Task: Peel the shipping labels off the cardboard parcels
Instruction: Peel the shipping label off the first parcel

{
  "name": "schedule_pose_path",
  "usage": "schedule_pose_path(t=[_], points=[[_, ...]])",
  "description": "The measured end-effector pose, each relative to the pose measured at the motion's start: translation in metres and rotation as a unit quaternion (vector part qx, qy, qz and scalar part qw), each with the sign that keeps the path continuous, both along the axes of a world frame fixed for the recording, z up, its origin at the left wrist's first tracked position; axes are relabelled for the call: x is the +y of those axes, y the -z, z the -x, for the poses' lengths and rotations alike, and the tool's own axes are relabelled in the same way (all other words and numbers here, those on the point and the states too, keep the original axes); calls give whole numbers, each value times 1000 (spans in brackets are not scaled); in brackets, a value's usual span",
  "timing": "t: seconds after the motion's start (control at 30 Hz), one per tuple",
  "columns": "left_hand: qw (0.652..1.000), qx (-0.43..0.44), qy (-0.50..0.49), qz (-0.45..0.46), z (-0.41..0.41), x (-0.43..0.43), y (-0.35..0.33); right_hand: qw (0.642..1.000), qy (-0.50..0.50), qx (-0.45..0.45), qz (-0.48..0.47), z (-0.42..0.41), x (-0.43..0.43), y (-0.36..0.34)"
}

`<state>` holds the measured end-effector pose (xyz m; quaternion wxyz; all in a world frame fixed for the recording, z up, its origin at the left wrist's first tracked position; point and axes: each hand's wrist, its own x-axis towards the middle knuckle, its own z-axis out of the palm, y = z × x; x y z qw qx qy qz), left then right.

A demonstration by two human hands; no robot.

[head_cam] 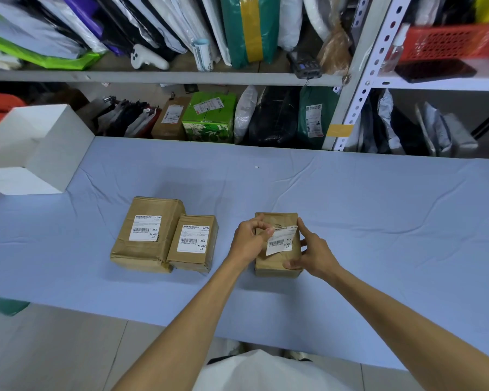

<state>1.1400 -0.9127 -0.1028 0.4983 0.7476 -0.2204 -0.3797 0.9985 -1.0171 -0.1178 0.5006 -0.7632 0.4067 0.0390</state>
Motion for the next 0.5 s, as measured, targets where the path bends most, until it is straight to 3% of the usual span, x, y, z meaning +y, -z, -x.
schedule_pose_path(t=[0.5], points=[[999, 26, -3, 24, 0, 1, -2, 1000, -3, 7, 4, -1, 0, 1]])
